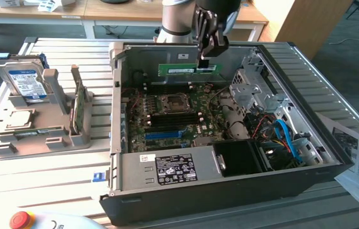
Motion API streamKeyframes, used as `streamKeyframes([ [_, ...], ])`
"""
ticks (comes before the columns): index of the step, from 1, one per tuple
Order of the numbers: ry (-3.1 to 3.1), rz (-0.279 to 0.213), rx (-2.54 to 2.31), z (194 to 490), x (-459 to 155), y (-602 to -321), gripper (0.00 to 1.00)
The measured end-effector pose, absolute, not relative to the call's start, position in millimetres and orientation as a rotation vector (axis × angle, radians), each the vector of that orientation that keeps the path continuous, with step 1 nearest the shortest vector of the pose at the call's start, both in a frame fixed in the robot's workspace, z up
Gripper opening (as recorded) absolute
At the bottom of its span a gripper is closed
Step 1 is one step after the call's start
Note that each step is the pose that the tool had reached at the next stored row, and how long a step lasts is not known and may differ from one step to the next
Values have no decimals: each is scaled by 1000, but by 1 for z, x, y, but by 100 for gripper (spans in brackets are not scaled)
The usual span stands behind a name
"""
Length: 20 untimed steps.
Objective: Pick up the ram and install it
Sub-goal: 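Pick up the ram and move it above insertion slot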
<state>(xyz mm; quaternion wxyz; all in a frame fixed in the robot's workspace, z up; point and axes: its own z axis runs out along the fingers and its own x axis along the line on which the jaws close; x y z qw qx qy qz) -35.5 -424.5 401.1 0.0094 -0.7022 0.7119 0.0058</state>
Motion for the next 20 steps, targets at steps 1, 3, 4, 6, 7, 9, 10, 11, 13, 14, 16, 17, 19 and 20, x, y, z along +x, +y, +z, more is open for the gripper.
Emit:
streamKeyframes([
  [1, 2224, 18, -2192, 401, -36, -423, 12],
  [3, 2226, 18, -2189, 401, -36, -421, 12],
  [4, 2228, 18, -2188, 401, -36, -420, 12],
  [6, 2230, 18, -2186, 400, -36, -417, 12],
  [7, 2231, 18, -2185, 400, -36, -416, 12],
  [9, 2233, 18, -2183, 400, -36, -414, 12],
  [10, 2233, 18, -2183, 400, -35, -414, 12],
  [11, 2233, 18, -2183, 400, -35, -414, 12],
  [13, 2233, 18, -2182, 400, -36, -414, 12],
  [14, 2233, 18, -2182, 400, -36, -414, 12],
  [16, 2233, 17, -2182, 399, -36, -414, 12],
  [17, 2233, 17, -2182, 399, -36, -414, 12],
  [19, 2232, 16, -2182, 397, -36, -414, 12],
  [20, 2232, 16, -2182, 396, -36, -414, 12],
])
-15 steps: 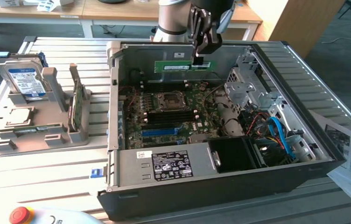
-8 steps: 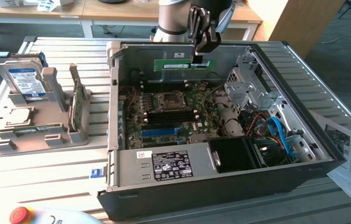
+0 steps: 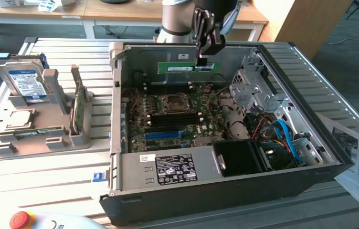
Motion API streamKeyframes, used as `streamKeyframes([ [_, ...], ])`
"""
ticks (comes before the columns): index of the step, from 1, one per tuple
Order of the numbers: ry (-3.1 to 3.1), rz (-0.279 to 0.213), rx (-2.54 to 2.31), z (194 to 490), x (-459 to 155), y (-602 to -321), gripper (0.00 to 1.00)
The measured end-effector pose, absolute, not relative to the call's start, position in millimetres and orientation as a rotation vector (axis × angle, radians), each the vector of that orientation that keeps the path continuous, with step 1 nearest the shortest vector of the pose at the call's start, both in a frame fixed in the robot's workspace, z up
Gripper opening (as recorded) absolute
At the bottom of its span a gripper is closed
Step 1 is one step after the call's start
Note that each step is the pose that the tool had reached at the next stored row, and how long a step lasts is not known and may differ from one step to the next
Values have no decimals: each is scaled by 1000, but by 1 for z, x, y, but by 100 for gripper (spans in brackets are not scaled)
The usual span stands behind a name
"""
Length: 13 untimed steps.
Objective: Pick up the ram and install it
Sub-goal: 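Pick up the ram and move it above insertion slot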
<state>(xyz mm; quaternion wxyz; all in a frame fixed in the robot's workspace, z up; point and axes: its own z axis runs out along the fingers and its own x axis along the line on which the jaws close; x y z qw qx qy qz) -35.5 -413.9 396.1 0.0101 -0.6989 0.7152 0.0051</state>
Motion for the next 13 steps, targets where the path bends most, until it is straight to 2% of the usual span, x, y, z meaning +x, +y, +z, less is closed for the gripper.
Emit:
streamKeyframes([
  [13, 2232, 16, -2181, 390, -36, -414, 12],
])
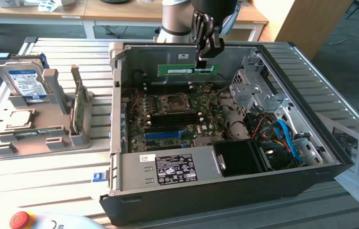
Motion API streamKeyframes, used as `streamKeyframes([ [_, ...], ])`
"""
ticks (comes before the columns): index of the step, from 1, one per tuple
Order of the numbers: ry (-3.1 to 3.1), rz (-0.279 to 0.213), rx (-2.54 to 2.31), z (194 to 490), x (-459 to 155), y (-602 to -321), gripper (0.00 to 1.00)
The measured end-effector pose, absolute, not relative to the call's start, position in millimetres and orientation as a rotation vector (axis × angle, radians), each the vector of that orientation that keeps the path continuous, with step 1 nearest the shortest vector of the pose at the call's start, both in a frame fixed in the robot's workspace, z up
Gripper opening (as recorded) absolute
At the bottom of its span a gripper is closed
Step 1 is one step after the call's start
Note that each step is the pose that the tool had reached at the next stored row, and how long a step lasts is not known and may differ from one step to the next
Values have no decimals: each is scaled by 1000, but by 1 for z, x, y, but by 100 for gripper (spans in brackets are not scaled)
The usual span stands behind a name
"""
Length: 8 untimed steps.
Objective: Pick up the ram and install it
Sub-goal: 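Pick up the ram and move it above insertion slot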
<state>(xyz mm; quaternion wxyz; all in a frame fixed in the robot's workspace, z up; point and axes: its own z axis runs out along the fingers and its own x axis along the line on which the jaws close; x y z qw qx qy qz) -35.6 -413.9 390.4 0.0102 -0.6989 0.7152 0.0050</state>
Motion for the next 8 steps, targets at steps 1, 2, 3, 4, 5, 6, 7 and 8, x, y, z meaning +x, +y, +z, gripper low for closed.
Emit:
streamKeyframes([
  [1, 2232, 16, -2181, 390, -36, -414, 12],
  [2, 2232, 16, -2181, 390, -36, -414, 12],
  [3, 2232, 16, -2181, 390, -36, -413, 12],
  [4, 2232, 16, -2181, 390, -36, -413, 12],
  [5, 2232, 16, -2181, 389, -36, -413, 12],
  [6, 2232, 16, -2181, 389, -36, -412, 12],
  [7, 2232, 16, -2181, 389, -36, -411, 12],
  [8, 2232, 16, -2181, 389, -36, -411, 12],
])
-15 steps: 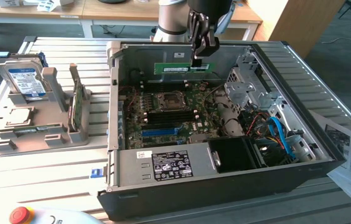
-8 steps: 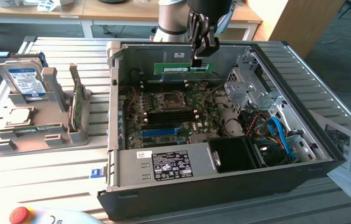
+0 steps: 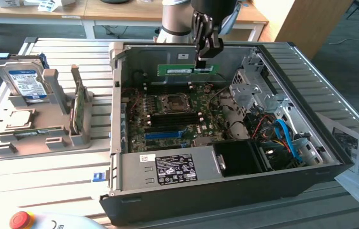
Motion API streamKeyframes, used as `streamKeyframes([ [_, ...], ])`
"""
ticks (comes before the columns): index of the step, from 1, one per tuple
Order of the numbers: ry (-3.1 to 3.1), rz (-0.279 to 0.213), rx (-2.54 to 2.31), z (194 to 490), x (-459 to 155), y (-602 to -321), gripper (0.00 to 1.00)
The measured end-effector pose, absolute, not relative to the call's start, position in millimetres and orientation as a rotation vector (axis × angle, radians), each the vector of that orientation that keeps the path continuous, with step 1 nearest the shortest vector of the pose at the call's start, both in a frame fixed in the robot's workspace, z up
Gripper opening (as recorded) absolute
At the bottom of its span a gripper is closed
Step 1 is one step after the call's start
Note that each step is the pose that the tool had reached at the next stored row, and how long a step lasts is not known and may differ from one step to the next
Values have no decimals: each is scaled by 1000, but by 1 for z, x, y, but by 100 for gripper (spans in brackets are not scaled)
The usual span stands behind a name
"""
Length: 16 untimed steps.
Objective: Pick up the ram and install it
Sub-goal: 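Pick up the ram and move it above insertion slot, then insert the ram into the slot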
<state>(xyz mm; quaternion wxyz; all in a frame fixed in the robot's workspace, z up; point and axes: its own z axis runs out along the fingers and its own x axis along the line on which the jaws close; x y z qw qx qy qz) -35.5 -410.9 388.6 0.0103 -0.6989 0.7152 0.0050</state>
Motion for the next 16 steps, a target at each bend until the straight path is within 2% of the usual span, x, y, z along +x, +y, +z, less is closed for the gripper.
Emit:
streamKeyframes([
  [16, 2232, 16, -2181, 387, -36, -407, 12],
])
